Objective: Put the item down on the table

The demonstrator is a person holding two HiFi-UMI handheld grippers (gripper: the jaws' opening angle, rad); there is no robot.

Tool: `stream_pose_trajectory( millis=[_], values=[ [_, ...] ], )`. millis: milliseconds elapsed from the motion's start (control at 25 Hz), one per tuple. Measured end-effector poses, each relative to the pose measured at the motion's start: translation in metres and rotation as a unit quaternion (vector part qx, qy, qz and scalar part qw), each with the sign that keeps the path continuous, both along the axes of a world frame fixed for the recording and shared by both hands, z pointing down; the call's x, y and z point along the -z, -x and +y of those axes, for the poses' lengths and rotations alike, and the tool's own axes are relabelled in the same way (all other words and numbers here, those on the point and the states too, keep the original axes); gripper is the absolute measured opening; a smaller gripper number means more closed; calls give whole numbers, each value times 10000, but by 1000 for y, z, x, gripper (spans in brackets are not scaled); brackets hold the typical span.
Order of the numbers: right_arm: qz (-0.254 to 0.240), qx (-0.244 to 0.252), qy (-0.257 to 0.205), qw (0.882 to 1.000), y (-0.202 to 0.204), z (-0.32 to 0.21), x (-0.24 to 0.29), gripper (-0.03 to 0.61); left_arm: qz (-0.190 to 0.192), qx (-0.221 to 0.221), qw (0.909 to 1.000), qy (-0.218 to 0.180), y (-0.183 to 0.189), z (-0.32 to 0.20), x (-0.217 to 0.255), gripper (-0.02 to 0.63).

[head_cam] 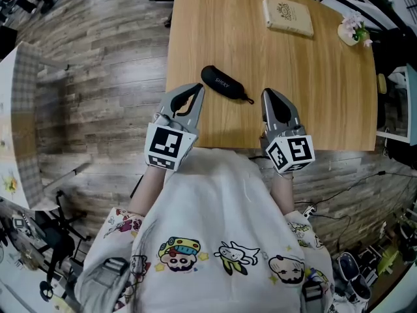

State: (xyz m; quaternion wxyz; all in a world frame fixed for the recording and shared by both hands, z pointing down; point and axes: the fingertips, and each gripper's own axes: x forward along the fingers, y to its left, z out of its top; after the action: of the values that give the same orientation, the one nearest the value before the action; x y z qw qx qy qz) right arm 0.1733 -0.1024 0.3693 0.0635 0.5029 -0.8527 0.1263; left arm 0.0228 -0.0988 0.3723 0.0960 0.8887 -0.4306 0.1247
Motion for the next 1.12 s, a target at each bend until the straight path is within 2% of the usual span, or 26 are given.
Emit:
stream_pose_trajectory(
  millis=[480, 1120],
  values=[
    [112, -77, 223, 9997, 3, 0, -11, 9, 15, 53, 9999, 136, 11, -4, -10, -1],
    [312, -65, 257, 9992, 8, -10, -13, 9, 51, 161, 9997, 197, 24, -13, -13, -2]
  ],
)
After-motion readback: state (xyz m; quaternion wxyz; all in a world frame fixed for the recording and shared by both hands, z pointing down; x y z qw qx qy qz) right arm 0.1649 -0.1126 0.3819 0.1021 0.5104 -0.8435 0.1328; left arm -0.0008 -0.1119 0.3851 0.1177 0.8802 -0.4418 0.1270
